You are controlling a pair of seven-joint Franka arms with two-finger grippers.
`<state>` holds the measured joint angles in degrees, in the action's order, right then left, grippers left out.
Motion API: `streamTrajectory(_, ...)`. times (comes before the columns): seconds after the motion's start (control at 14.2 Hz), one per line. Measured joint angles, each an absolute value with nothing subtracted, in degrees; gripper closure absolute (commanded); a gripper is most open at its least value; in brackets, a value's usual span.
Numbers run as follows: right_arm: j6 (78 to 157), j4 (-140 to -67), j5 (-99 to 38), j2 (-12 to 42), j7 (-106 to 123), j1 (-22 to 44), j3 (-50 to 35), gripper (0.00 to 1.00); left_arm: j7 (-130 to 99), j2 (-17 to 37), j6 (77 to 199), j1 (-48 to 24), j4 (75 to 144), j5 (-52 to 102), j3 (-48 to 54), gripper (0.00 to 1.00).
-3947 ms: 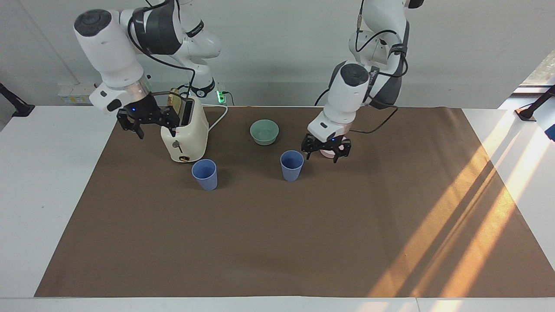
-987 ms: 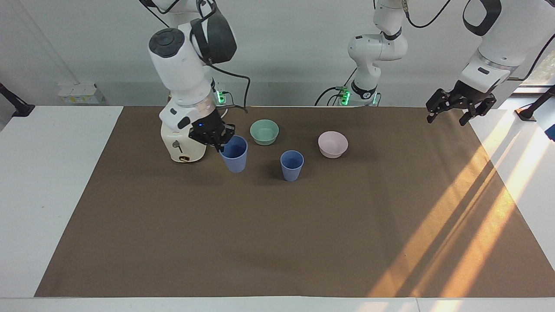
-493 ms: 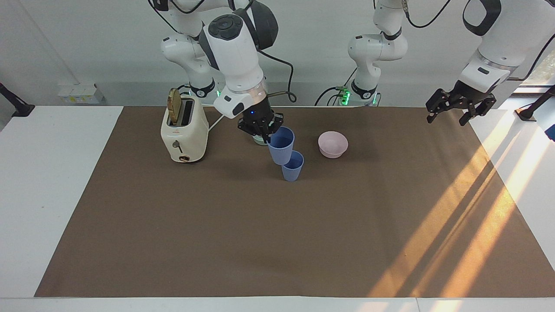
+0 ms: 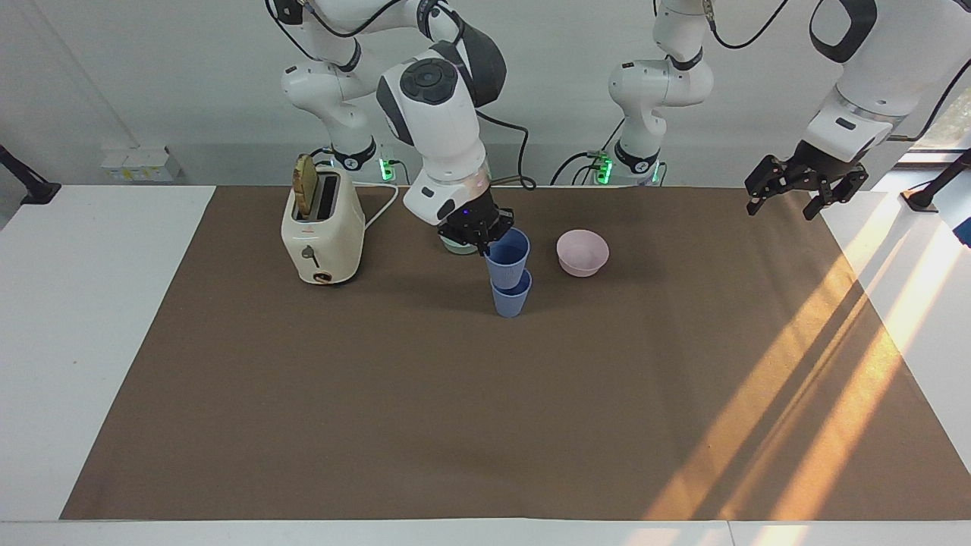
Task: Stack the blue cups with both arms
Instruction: 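Lift and carry the blue cup with the right gripper over the placed cup, then lower the held cup into the placed cup and open the right gripper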
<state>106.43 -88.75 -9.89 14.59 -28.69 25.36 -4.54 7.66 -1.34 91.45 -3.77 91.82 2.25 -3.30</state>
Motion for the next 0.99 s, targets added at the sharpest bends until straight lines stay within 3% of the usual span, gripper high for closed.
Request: streamTrajectory(0.99,108.03,-92.05,-9.89,14.66,-31.08,26.70,-4.47,1.00,7.66,-1.34,91.45,-3.77,91.82,2.25,-3.19,0.00)
